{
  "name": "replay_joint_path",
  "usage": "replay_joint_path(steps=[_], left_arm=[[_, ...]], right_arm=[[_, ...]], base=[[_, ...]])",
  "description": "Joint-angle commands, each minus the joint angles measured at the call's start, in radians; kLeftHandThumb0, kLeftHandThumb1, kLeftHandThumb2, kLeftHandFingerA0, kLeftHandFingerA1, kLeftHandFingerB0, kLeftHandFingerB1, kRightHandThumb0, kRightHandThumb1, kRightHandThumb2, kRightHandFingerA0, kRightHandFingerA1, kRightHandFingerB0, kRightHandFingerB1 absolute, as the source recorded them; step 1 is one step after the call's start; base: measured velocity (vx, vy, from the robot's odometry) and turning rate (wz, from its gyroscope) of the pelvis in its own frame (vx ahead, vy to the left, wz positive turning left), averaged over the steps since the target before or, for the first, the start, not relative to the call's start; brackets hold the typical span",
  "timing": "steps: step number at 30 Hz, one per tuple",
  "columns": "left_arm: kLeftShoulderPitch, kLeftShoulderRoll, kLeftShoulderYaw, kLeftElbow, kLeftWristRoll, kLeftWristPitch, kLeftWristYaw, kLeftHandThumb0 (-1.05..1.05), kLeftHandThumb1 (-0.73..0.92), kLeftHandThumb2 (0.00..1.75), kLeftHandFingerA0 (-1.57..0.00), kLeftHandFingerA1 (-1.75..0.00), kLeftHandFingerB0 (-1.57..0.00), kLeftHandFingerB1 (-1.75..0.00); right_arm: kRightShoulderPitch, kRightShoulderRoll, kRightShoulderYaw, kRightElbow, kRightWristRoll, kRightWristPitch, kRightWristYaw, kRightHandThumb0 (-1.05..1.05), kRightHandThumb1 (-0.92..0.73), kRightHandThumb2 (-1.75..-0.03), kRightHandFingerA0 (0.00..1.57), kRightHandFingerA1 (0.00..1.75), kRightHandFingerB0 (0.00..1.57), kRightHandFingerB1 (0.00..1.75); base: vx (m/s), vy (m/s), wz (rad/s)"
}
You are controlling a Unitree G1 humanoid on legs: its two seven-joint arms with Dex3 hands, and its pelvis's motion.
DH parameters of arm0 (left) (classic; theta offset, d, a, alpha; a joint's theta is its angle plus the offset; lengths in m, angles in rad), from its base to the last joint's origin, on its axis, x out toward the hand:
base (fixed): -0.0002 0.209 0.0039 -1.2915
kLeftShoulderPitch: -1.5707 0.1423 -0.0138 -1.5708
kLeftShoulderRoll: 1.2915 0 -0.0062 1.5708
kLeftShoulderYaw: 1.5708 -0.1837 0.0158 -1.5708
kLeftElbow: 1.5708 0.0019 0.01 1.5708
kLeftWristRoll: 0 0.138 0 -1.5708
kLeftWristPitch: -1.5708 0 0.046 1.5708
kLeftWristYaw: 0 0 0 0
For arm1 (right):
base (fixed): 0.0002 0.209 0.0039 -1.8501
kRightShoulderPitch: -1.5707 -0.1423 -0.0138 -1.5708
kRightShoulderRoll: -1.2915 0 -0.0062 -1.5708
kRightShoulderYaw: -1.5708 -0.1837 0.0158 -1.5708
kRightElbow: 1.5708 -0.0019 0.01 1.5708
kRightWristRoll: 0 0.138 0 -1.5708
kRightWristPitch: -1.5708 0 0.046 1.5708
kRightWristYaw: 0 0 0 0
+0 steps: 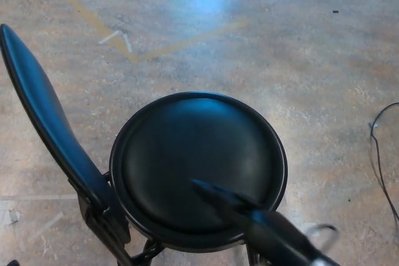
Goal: Use the right hand to rotate the back of the chair to its left.
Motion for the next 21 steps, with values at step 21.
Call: replay_joint_path(steps=[21], left_arm=[[0.016, -0.013, -0.002, 0.006, -0.015, -0.008, -0.026, -0.69, 0.52, 0.88, -0.32, -0.56, -0.24, -0.45]], right_arm=[[0.124, -0.110, -0.330, 0.781, 0.091, -0.272, -0.480, -0.93, -0.69, -1.08, 0.10, 0.17, 0.09, 0.11]], base=[[0.00, 0.000, 0.00]])
